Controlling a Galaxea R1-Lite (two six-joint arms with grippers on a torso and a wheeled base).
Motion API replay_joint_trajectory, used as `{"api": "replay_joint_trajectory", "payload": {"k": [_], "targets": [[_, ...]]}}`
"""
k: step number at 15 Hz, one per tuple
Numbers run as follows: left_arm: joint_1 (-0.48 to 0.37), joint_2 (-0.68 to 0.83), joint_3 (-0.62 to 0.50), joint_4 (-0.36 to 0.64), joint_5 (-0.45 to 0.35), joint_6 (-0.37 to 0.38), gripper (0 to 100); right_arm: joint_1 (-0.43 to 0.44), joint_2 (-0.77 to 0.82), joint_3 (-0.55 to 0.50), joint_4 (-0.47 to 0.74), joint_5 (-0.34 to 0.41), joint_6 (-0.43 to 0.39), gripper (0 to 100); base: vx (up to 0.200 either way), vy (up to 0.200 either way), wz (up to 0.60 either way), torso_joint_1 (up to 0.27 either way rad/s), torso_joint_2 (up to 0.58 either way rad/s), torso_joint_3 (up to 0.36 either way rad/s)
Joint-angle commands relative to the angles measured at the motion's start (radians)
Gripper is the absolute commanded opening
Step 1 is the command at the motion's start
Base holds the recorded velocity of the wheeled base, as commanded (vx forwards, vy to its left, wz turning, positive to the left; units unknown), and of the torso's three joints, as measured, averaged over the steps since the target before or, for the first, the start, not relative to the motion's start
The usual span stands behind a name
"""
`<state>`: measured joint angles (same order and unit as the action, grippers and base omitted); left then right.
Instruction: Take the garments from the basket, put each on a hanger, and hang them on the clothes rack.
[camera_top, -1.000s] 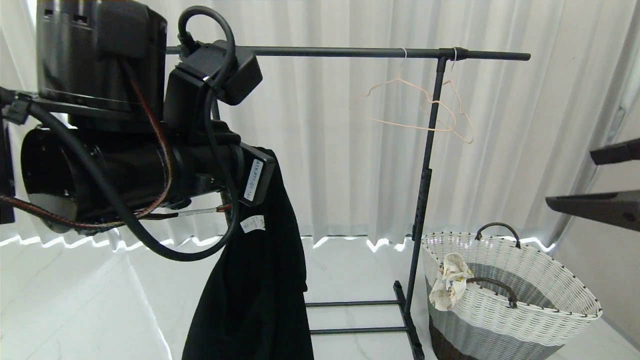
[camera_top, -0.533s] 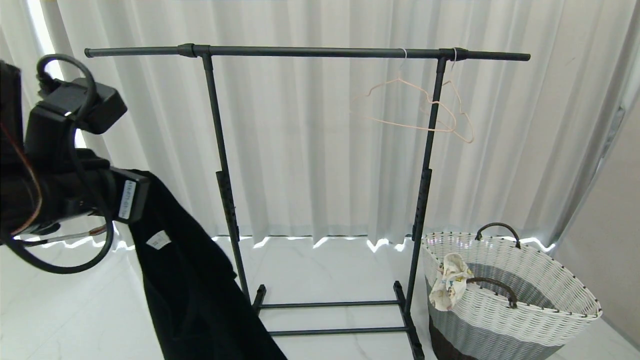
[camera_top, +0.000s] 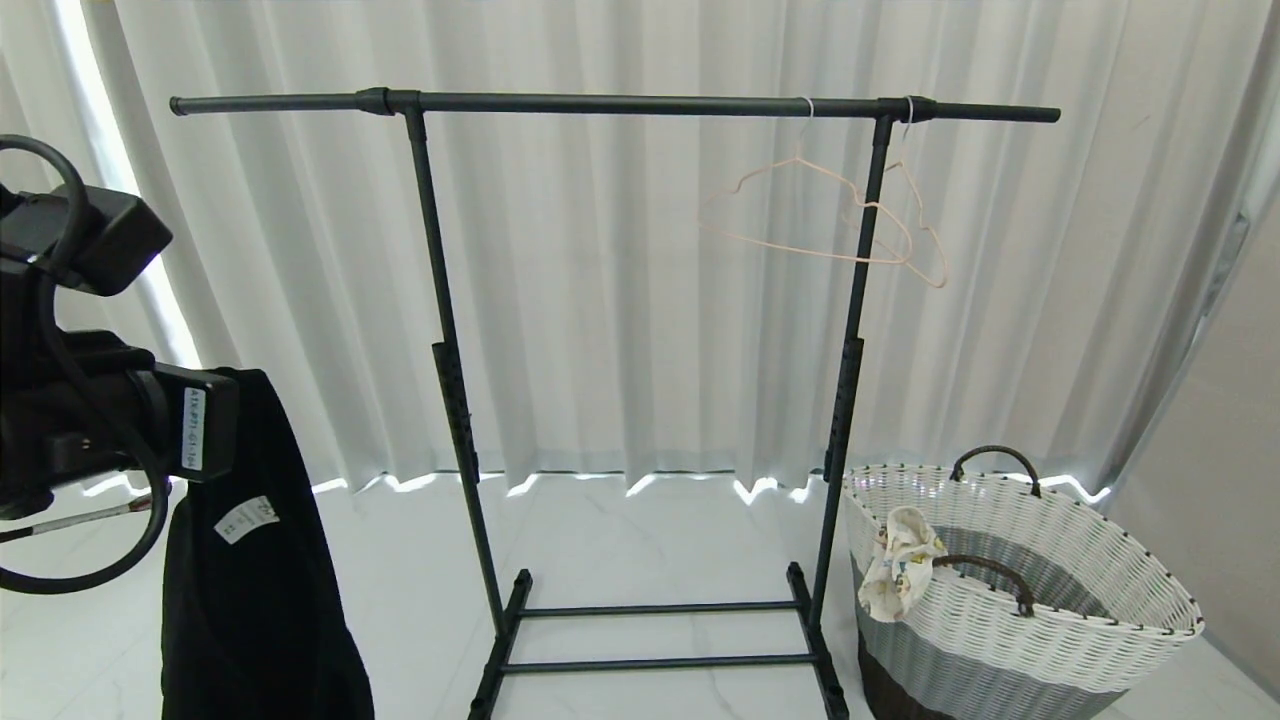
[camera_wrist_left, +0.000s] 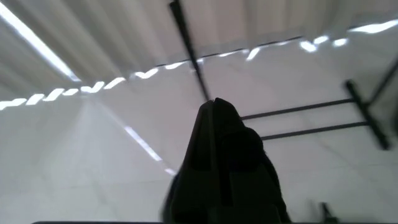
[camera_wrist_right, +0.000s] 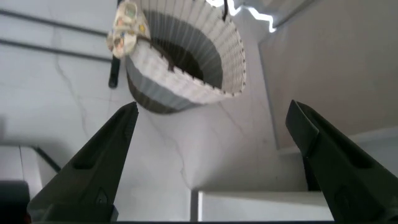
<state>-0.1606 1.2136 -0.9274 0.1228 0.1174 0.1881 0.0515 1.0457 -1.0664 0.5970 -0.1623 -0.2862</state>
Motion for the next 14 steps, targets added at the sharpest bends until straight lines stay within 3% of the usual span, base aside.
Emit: {"api": "replay_joint_trajectory", "payload": {"k": [1,10,14], "targets": [[0.000,-0.002,0.002,0.000,-0.010,-0.006,0,-0.002,-0.003,0.055,-0.046,0.006,0.004,100,0.000,0.000,0.00,0.000,0.00,0.000],[-0.002,-0.022,0.039,-0.006,-0.010,-0.025,0,-0.002,0.002,0.045,-0.088,0.056,0.096,100,0.000,0.000,0.00,0.002,-0.01,-0.006],[0.003,-0.019,0.044,-0.011,-0.004,-0.025,0,-0.002,0.011,0.046,-0.121,0.072,0.101,100,0.000,0.000,0.00,0.115,-0.34,-0.221]]}}
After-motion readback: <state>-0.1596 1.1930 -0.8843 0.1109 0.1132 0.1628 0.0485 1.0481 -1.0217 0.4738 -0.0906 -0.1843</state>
